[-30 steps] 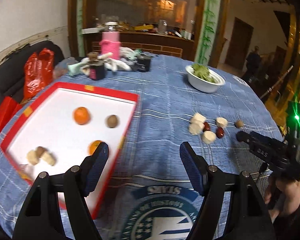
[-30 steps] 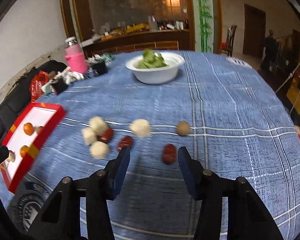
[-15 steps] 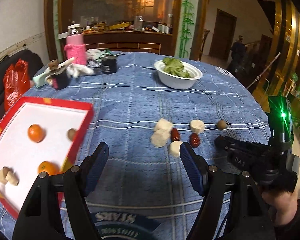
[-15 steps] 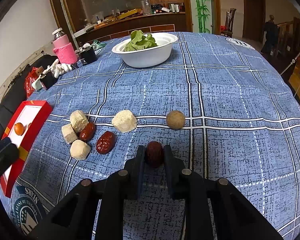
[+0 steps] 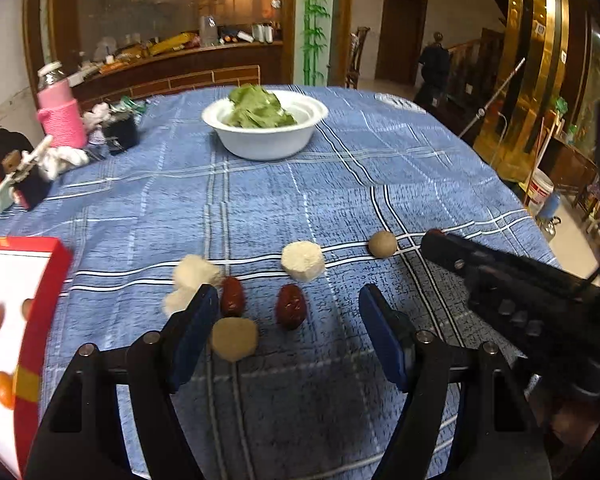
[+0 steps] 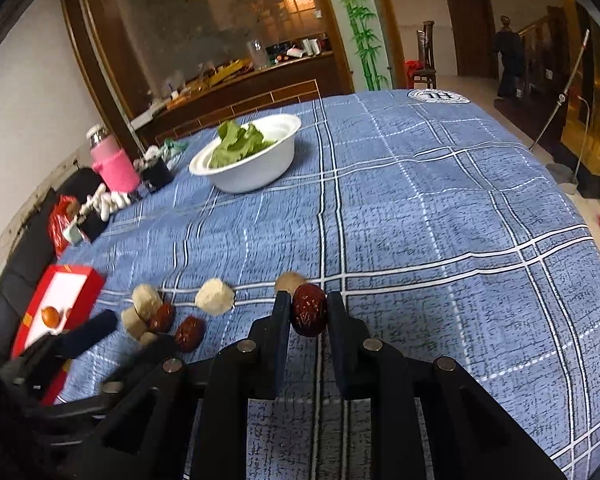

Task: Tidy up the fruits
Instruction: 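Grasp a red date with the right tool while the left tool grasps another red date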

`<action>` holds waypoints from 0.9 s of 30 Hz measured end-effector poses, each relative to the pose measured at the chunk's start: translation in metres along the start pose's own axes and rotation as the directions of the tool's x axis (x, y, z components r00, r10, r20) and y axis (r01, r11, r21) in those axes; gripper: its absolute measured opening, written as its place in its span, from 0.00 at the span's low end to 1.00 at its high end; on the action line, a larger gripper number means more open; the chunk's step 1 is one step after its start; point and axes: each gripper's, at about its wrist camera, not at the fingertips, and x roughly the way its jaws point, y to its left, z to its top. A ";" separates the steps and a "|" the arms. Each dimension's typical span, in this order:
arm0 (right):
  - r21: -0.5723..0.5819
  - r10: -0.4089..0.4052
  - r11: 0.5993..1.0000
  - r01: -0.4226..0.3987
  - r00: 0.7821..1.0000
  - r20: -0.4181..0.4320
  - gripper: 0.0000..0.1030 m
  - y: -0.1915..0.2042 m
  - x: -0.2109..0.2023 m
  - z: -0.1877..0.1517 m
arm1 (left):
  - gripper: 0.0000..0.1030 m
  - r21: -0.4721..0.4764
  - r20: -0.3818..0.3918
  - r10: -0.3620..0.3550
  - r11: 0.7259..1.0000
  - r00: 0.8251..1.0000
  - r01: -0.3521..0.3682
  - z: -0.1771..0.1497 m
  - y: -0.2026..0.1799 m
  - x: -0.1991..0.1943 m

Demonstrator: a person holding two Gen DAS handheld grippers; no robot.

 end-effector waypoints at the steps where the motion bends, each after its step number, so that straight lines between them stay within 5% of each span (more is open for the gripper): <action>1: 0.005 0.005 1.000 -0.005 1.000 0.003 0.19 -0.001 -0.001 0.001 | 0.57 -0.001 -0.012 -0.001 1.000 1.000 0.000 0.000 0.000 0.005; 6: 0.021 0.024 0.999 -0.024 1.000 0.007 0.19 -0.005 -0.003 0.004 | 0.49 0.025 -0.043 0.026 0.999 0.999 -0.025 -0.003 -0.002 0.021; 8: 0.022 0.029 0.999 -0.029 1.000 0.008 0.19 -0.004 -0.003 0.004 | 0.39 0.023 -0.043 0.045 0.999 0.998 -0.045 -0.002 -0.001 0.022; 10: 0.022 0.032 0.999 -0.033 0.999 0.011 0.19 -0.004 -0.004 0.005 | 0.15 0.035 -0.044 0.099 0.995 0.994 -0.097 -0.002 0.000 0.023; 27: 0.027 0.042 0.999 -0.043 0.999 0.024 0.19 -0.002 -0.009 0.005 | 0.20 0.195 -0.043 0.051 0.980 0.998 -0.042 -0.009 -0.003 0.017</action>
